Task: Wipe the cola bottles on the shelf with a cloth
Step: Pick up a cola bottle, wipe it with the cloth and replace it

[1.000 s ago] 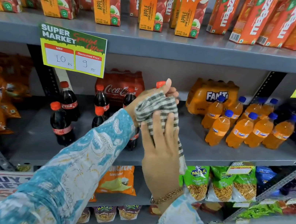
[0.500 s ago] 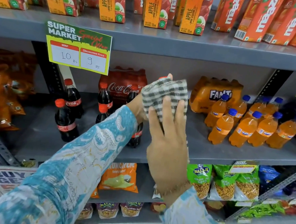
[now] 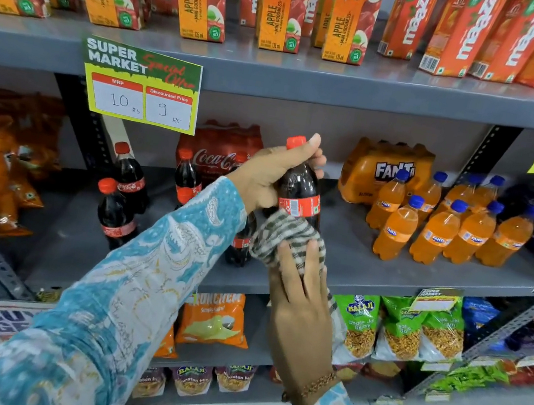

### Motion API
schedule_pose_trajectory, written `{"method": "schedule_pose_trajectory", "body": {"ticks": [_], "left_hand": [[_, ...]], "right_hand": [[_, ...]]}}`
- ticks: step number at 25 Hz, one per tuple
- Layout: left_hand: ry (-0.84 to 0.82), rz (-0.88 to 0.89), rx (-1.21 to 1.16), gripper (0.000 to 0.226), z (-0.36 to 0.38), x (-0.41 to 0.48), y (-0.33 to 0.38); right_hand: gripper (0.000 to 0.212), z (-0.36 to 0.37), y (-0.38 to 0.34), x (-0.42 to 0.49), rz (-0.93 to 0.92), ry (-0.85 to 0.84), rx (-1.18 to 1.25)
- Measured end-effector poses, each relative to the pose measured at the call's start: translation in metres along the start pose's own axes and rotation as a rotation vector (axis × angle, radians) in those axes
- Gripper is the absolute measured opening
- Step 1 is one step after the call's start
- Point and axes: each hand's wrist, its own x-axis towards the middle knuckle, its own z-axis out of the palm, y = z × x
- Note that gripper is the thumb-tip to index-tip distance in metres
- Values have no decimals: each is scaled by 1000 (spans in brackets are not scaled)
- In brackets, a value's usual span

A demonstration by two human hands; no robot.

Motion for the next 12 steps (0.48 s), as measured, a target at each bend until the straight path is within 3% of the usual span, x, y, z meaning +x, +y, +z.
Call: {"method": "schedule_pose_trajectory", "body": {"ticks": [4, 9, 12], "left_hand": [[3, 32, -18, 21, -4, 3, 4], [-217, -201, -64, 31, 3, 1, 8], [-126, -64, 12, 26, 0, 1, 4]], "right_hand": [[51, -16, -1, 12, -7, 166, 109], [54, -12, 7, 73, 97, 177, 103], [50, -1, 12, 52, 52, 161, 80]]}}
